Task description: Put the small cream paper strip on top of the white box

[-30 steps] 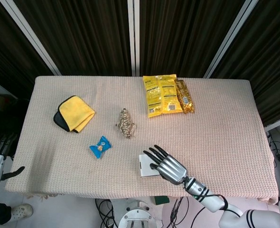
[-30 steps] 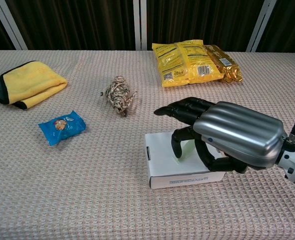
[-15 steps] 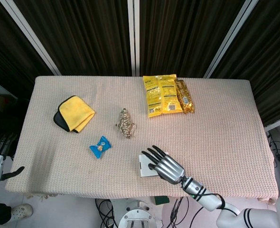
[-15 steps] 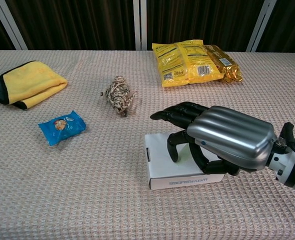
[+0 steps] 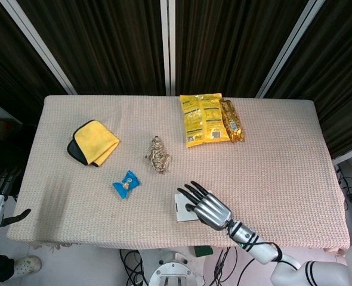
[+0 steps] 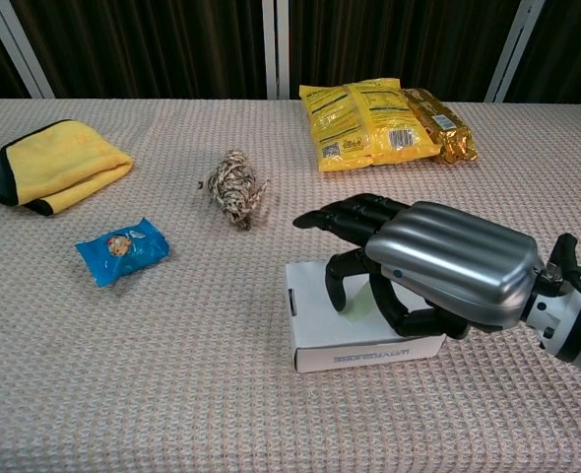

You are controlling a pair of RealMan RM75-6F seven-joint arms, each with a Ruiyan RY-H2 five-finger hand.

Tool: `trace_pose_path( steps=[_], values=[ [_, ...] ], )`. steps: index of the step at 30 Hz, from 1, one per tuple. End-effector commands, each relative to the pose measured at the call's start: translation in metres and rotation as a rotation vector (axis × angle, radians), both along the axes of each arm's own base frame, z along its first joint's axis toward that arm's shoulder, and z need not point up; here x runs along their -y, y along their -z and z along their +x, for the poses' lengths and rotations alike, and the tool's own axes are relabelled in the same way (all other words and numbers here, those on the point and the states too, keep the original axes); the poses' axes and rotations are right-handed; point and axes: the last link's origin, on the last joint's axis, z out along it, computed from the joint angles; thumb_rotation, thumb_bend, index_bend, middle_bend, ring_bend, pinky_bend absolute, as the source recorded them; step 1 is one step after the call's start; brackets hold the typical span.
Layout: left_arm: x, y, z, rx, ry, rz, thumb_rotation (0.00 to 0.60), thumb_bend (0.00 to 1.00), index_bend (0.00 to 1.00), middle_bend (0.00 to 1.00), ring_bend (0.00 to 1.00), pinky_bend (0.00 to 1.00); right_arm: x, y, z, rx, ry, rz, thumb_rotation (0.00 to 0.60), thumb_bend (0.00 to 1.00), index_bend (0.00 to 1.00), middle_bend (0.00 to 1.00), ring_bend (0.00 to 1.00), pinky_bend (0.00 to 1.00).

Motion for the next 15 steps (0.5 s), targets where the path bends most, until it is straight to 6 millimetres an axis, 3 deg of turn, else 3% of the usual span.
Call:
trace_pose_path(
  steps=[1,15],
  values=[
    [0.0,0.0,0.0,0.0,-0.001,-0.001,0.6,0.04,0.08,0.07,0.03,0.09,-0.001,0.003,-0.002,-0.014,0.002,0.007,0.6,1.0,0.46,0.0,0.0,0.0],
    [-0.001,0.001,0.0,0.001,0.002,-0.005,0.6,0.04,0.08,0.07,0.03,0.09,0.001,-0.011,-0.006,0.006,0.015,-0.028,0.6,1.0,0.46,0.0,0.0,0.0]
  ],
)
